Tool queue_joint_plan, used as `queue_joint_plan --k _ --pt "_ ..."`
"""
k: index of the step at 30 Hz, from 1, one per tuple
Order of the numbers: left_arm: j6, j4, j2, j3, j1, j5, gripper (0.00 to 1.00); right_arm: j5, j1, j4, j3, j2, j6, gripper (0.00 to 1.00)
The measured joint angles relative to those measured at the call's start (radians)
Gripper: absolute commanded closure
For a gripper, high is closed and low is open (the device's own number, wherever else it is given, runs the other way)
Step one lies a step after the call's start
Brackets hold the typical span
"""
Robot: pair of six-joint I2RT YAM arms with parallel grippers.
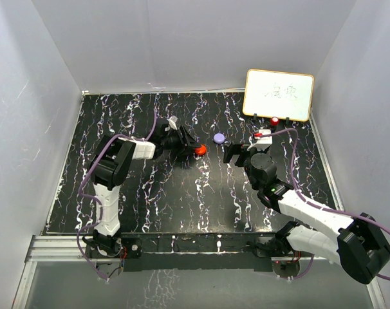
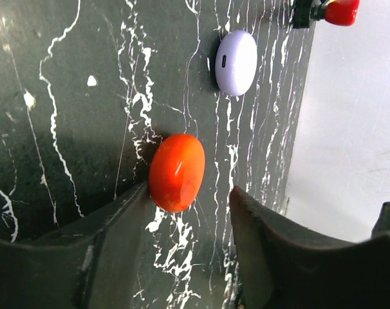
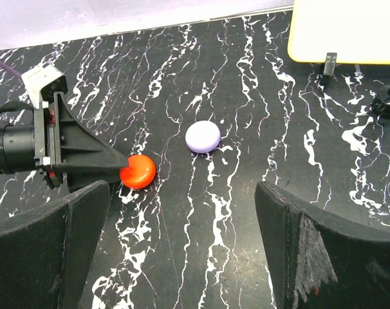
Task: Insert the wireless bluetooth earbuds into the charging case
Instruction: Place the charging case at the center of the board, then reset both arms
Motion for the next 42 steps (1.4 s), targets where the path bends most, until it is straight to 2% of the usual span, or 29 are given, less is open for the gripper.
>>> queue_joint_plan --k 6,8,11,13,16,20,24,29,35,42 --pt "0.036 -0.045 -0.027 0.017 0.005 -0.017 0.33 -0.024 -0.001 -0.008 0.0 0.0 0.012 0.05" --pt "0.06 -0.08 -0.067 -0.006 0.015 -0.045 0.25 -0.031 -0.001 -0.013 0.0 0.0 0.015 0.02" --pt "0.1 -0.145 -0.19 -0.087 0.062 -0.098 0.21 -0.044 -0.001 -0.028 0.0 0.0 0.019 0.02" --pt "0.128 -0.185 -0.29 -0.139 0.106 -0.138 0.11 -0.049 -0.001 -0.033 -0.001 -0.001 0.025 0.02" --pt "0.19 -0.269 -0.473 -0.2 0.176 -0.255 0.04 -0.053 -0.001 -0.043 -0.013 -0.018 0.042 0.02" --pt "0.249 -0.346 -0.661 -0.249 0.197 -0.406 0.02 -0.061 -0.002 -0.055 -0.06 -0.069 0.086 0.02" --pt "0.278 -0.416 -0.776 -0.306 0.192 -0.518 0.02 -0.037 -0.002 -0.092 -0.116 -0.112 0.161 0.02" --pt "0.275 -0.466 -0.795 -0.351 0.191 -0.6 0.01 0.025 -0.008 -0.18 -0.197 -0.209 0.305 0.02" --pt "0.259 -0.493 -0.799 -0.375 0.191 -0.638 0.02 0.132 -0.04 -0.259 -0.211 -0.325 0.437 0.02" --pt "0.255 -0.486 -0.83 -0.38 0.191 -0.642 0.02 0.169 -0.074 -0.317 -0.203 -0.291 0.458 0.02"
